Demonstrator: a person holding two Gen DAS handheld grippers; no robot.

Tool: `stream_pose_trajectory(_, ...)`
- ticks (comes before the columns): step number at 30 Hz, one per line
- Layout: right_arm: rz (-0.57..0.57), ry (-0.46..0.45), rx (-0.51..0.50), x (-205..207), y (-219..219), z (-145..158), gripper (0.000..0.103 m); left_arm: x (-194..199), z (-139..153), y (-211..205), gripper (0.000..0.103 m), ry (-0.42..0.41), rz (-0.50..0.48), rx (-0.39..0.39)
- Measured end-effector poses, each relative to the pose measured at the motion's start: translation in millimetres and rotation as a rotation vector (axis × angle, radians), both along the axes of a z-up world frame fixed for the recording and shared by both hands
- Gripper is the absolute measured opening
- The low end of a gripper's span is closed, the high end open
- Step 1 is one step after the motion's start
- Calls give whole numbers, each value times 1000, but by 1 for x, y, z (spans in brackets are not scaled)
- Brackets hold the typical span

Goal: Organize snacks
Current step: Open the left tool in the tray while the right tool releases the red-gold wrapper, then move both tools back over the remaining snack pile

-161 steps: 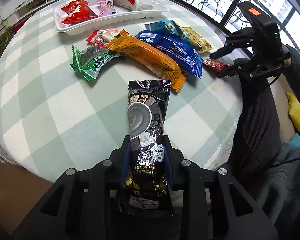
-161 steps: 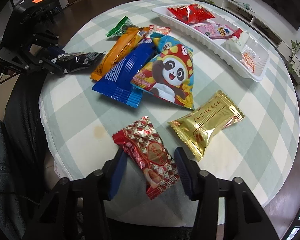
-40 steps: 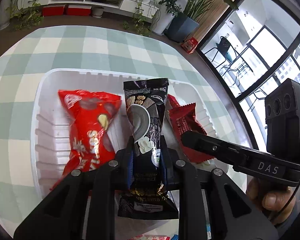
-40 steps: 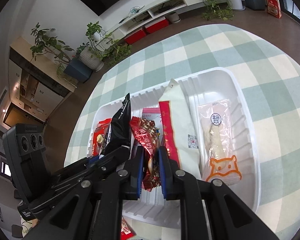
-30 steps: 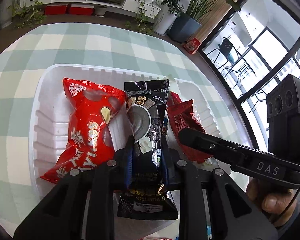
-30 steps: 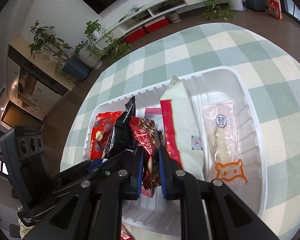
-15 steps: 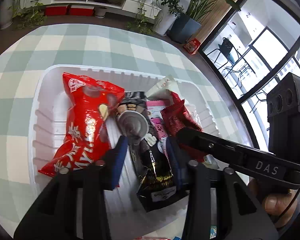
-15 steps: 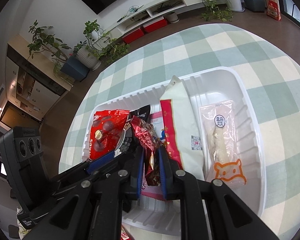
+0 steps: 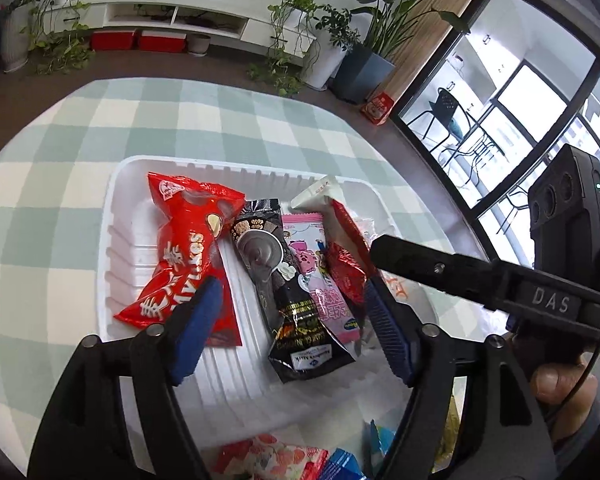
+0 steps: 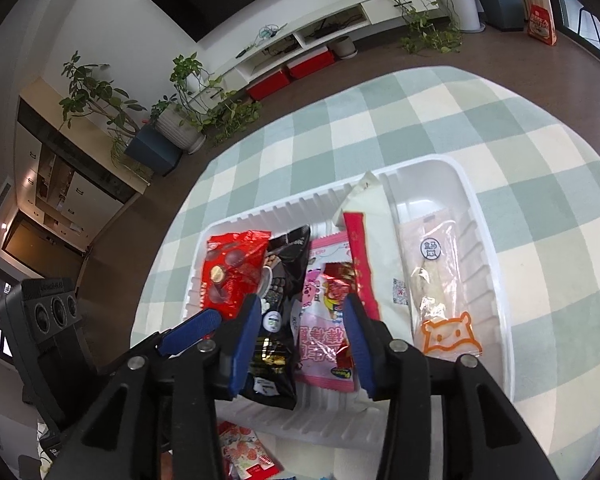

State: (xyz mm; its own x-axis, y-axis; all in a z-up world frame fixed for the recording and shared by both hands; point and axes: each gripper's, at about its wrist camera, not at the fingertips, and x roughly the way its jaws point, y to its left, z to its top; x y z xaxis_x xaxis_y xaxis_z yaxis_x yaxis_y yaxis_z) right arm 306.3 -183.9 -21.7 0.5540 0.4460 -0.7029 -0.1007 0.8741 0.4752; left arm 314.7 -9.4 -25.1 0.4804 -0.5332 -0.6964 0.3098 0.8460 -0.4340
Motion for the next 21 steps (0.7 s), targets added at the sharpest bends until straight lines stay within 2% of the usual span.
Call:
stream_pose_trajectory(1,1,-12,8,-4,0,5,53,-4,4,3,78,-10,6,-4)
stream_pose_trajectory(3,9,-36,20,-13,0,16,57,-15,14,10,92,-30,20,-17)
stream_pose_trajectory(4,14,-49,27,-18,0,23,59,-22,20,16,95,-45,31,-23)
stream_pose_trajectory(7,35,-93,65,-40,-3,39,71,-44,38,33,103,-85,63,-30)
stream_pose_trajectory(12,48,-144,186,-93,-25,53,79,-99,63,65,103,-186,102,-14)
stream_pose_trajectory(18,16,-168,250,-158,-52,38,89,-172,57,73,103,-269,104,86)
stream_pose_trajectory(20,-1,-158,294,-178,-63,26,95,-194,48,71,103,-250,106,86)
stream_pose_trajectory(21,-10,-150,310,-186,-68,19,99,-202,41,70,103,-213,111,80)
